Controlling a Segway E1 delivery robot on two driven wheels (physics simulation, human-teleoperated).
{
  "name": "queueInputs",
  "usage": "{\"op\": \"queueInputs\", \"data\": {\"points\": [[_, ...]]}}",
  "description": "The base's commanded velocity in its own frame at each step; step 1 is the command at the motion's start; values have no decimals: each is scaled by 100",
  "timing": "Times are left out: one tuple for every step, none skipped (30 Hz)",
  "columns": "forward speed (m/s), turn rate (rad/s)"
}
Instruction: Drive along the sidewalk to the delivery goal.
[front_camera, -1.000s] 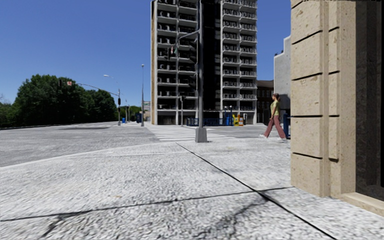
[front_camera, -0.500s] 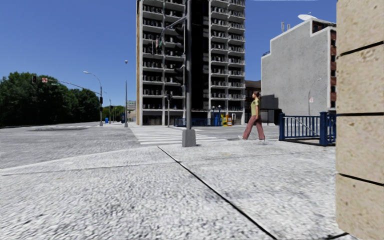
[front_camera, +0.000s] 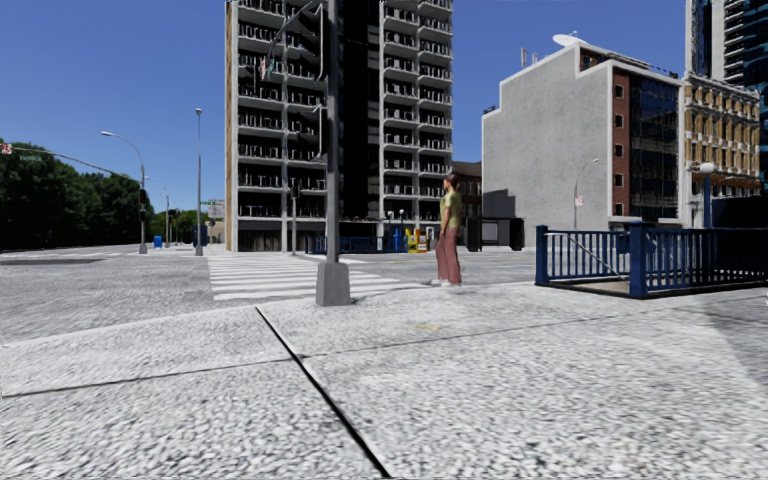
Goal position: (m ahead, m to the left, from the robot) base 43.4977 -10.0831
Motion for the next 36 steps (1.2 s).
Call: {"op": "queueInputs", "data": {"points": [[200,-35],[200,-35],[200,-35],[200,-35],[200,-35],[200,-35],[200,-35],[200,-35],[200,-35],[200,-35],[200,-36],[200,-36],[200,-36],[200,-36],[200,-36],[200,-36],[200,-36],[200,-36],[200,-36],[200,-36],[200,-36],[200,-32],[200,-32],[200,0],[200,0],[200,0],[200,0],[200,0],[200,0],[200,0],[200,0],[200,0],[200,0],[200,0],[200,0],[200,0]]}}
